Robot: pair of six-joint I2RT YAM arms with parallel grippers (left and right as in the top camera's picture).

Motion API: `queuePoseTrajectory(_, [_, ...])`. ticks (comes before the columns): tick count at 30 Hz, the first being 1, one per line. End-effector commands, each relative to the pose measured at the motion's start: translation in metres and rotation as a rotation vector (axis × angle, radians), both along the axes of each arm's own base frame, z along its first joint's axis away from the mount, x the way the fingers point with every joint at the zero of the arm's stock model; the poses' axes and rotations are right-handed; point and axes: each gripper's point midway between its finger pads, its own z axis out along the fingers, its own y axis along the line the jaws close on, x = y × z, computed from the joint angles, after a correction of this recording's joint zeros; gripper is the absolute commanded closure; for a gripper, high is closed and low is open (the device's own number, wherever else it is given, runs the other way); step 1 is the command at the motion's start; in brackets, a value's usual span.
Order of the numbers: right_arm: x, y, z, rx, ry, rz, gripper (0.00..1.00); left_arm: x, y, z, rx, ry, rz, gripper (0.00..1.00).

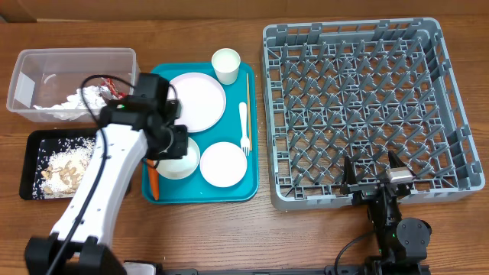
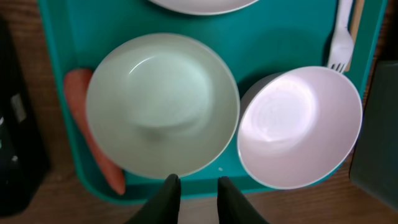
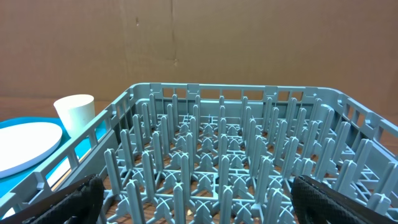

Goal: Sort waste into correct bins and load items into the dishwasher rack
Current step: 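Carry the empty bowl back and set it on the teal tray, then lower the left gripper onto the carrot and grasp it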

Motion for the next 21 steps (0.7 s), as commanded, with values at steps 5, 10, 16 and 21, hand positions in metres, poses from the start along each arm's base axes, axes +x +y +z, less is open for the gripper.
queuePoseTrajectory(5, [0.000,-0.001,-0.002,-0.003,-0.003,-0.003,0.00,-0.020,0.023,0.052,0.022,-0.129,0.154,0.72])
queuePoseTrajectory(10, [0.000,-0.001,-0.002,-0.003,-0.003,-0.003,0.00,-0.047,0.035,0.040,0.055,-0.095,0.307,0.72])
queuePoseTrajectory(16, [0.000,-0.001,-0.002,-0.003,-0.003,-0.003,0.00,-0.079,0.050,-0.021,0.135,0.010,0.397,0.73])
queuePoseTrajectory(21, [0.000,-0.001,-0.002,-0.003,-0.003,-0.003,0.00,-0.088,0.057,-0.057,0.146,0.033,0.446,0.73])
